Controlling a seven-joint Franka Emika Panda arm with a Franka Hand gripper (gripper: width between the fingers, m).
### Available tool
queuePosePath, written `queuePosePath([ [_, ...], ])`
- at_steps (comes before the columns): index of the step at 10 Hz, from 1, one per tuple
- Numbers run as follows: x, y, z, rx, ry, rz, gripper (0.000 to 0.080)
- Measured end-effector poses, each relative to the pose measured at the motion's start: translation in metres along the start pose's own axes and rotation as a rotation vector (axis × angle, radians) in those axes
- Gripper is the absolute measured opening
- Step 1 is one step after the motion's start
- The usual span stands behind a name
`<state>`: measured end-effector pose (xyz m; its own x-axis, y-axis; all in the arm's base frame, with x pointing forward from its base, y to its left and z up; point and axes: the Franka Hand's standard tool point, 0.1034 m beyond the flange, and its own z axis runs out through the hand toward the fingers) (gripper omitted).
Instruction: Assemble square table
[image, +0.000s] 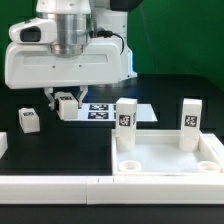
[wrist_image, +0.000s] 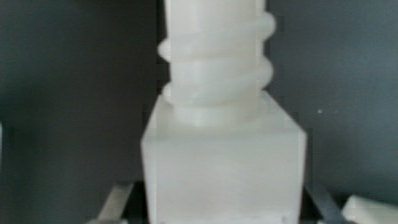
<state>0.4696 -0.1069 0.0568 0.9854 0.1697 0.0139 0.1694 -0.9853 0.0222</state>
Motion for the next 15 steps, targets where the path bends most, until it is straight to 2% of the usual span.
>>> queuePosePath([
  [2, -0.024, -0.007, 0.015, 0.032, -0.008, 0.308, 0.0265],
  [3, -0.029, -0.005, 0.023, 0.047, -0.016, 0.403, 0.0265],
  [6, -0.027, -0.010, 0.026, 0.058, -0.020, 0.540, 0.0265],
  [7, -0.032, -0.012, 0.031, 0.060, -0.029, 0.552, 0.0265],
  [10, -0.049, -0.019, 0.048, 0.036, -0.027, 0.537, 0.0265],
  [11, -0.053, -0.019, 0.050, 0.030, -0.024, 0.538, 0.0265],
  [13, -0.054, -0.020, 0.051, 0.036, -0.033, 0.547, 0.0265],
  [14, -0.054, -0.022, 0.050, 0.054, -0.066, 0.548, 0.0324],
  [15, -0.047, -0.023, 0.040, 0.080, -0.094, 0.549, 0.0324],
])
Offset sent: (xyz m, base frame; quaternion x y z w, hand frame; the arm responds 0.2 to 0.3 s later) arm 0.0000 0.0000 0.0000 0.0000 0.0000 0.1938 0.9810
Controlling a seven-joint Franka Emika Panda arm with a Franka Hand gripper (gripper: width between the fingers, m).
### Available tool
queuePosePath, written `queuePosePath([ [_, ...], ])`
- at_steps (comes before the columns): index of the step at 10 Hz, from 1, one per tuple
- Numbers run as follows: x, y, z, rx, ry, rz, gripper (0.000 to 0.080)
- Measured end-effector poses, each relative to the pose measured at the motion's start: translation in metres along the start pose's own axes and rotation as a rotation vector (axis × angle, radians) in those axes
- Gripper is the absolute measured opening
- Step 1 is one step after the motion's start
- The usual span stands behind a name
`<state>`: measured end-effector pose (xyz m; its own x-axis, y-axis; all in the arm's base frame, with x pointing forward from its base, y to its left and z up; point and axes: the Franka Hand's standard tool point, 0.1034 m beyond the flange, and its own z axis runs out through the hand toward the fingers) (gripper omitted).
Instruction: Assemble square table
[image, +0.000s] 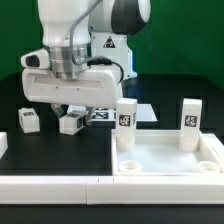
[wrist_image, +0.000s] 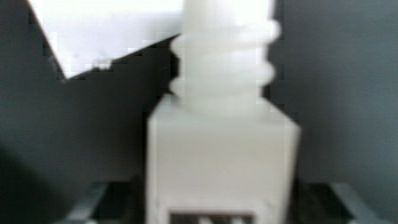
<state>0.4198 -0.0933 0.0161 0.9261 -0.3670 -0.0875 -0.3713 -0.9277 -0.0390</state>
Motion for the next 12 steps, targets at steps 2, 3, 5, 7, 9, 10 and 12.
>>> queuePosePath([
  [2, 0.009, -0.005, -0.024, 0.039, -0.157, 0.000, 0.0620],
  [3, 0.018, -0.007, -0.033, 0.053, -0.241, -0.002, 0.0620],
  [5, 0.026, 0.001, -0.026, 0.069, -0.419, 0.017, 0.0648],
  [7, 0.026, 0.007, -0.017, 0.079, -0.629, 0.033, 0.0649],
  [9, 0.022, 0.003, -0.017, 0.081, -0.756, 0.035, 0.0649],
  [10, 0.024, 0.003, -0.013, 0.080, -0.779, 0.034, 0.0649],
  [12, 0.023, 0.000, -0.013, 0.077, -0.796, 0.035, 0.0649],
])
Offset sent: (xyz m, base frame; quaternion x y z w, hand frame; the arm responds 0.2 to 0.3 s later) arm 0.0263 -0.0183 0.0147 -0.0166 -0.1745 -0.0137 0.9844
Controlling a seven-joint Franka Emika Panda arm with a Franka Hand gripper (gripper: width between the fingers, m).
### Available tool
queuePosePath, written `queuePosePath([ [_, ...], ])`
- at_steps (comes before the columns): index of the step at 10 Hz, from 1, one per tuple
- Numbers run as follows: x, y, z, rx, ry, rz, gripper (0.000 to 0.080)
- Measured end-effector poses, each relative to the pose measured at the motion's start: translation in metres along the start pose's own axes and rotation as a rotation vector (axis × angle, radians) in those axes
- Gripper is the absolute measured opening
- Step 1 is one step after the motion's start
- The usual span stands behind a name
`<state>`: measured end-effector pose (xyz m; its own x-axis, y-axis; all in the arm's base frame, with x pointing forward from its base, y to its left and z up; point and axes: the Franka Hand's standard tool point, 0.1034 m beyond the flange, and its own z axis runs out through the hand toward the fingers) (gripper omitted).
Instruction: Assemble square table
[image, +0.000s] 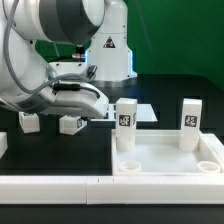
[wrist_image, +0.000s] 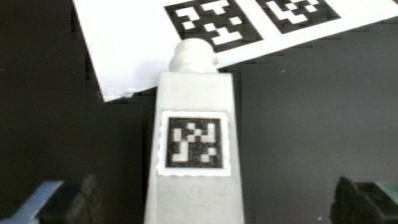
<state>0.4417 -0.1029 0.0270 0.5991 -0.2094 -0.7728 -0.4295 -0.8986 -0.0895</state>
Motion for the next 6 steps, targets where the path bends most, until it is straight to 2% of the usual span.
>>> queuePosePath([
  [3, 0.004, 0.003, 0.008, 0.010, -0.079, 0.030, 0.0649],
  [5, 0.002, 0.000, 0.012, 0.005, -0.080, 0.028, 0.0649],
  [6, 0.000, 0.001, 0.024, -0.001, -0.088, 0.032, 0.0649],
])
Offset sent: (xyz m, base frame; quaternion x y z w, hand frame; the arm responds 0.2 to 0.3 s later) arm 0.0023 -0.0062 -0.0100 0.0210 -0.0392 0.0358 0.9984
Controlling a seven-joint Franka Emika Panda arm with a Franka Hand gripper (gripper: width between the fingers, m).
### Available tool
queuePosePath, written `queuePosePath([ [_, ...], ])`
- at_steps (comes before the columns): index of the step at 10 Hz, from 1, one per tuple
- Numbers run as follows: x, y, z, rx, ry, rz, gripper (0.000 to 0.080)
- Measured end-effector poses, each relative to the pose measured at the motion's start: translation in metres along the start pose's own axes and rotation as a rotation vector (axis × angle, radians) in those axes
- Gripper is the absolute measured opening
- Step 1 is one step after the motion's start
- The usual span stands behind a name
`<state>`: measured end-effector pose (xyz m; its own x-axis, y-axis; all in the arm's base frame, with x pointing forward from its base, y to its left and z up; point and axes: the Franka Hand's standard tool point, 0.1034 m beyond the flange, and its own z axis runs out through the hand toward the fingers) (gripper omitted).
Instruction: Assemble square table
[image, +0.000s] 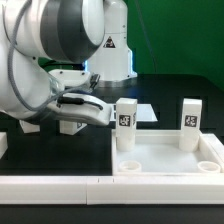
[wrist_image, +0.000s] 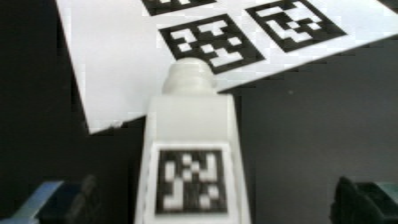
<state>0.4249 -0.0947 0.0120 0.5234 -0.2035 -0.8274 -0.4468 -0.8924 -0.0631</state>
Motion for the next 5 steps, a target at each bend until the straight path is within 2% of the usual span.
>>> queuePosePath([
  [2, -0.0014, -0.0014, 0.0056, -0.009, -0.007, 0.004, 0.0649],
  [3, -0.0014, -0.0014, 0.0056, -0.009, -0.007, 0.004, 0.0547],
  [4, -0.0014, -0.0014, 0.0056, -0.009, -0.007, 0.004, 0.0411],
  [5, -0.0014, -0.0014, 0.0056, -0.009, -0.007, 0.004, 0.0411],
])
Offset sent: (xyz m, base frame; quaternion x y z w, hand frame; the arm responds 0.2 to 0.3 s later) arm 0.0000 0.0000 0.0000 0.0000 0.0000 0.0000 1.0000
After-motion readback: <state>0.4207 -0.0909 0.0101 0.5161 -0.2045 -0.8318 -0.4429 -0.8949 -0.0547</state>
